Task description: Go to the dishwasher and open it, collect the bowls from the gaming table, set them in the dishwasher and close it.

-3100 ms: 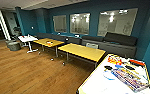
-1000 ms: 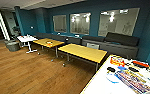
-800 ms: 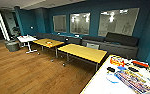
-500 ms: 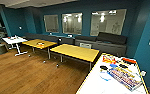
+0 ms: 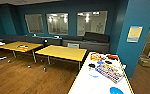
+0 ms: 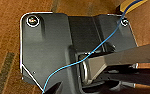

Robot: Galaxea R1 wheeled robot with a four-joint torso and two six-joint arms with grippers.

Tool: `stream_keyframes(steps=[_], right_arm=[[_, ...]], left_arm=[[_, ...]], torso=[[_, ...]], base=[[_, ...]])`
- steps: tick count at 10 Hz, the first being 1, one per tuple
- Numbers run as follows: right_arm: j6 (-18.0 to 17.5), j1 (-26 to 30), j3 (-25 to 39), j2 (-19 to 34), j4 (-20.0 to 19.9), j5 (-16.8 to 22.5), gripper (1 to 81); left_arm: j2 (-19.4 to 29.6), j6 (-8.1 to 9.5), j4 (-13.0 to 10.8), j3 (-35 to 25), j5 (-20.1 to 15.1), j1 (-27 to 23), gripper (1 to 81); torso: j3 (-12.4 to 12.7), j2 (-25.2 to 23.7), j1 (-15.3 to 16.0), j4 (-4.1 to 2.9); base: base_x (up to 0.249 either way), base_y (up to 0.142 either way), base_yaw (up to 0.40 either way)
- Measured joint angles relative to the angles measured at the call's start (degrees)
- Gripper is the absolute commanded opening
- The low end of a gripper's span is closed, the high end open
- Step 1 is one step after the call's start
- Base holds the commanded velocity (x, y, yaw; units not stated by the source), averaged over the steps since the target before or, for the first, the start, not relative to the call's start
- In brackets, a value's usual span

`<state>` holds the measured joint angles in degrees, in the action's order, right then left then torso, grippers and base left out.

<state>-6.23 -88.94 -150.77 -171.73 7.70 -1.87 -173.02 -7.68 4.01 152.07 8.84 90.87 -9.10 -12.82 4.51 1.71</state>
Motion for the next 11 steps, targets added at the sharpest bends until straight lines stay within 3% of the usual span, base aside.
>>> stream_keyframes(steps=[5,11], right_arm=[[-0.02,-0.17,-0.05,-0.11,0.00,-0.02,81.1],[0.00,0.02,-0.05,-0.13,0.00,-0.02,81.1]], left_arm=[[0.00,0.00,0.00,0.00,0.09,-0.18,81.1],[-0.02,0.00,0.00,0.00,0.06,-0.16,81.1]], torso=[[0.00,0.00,0.00,0.00],[0.00,0.00,0.00,0.00]], base=[[0.000,0.000,-0.275],[0.000,-0.011,0.000]])
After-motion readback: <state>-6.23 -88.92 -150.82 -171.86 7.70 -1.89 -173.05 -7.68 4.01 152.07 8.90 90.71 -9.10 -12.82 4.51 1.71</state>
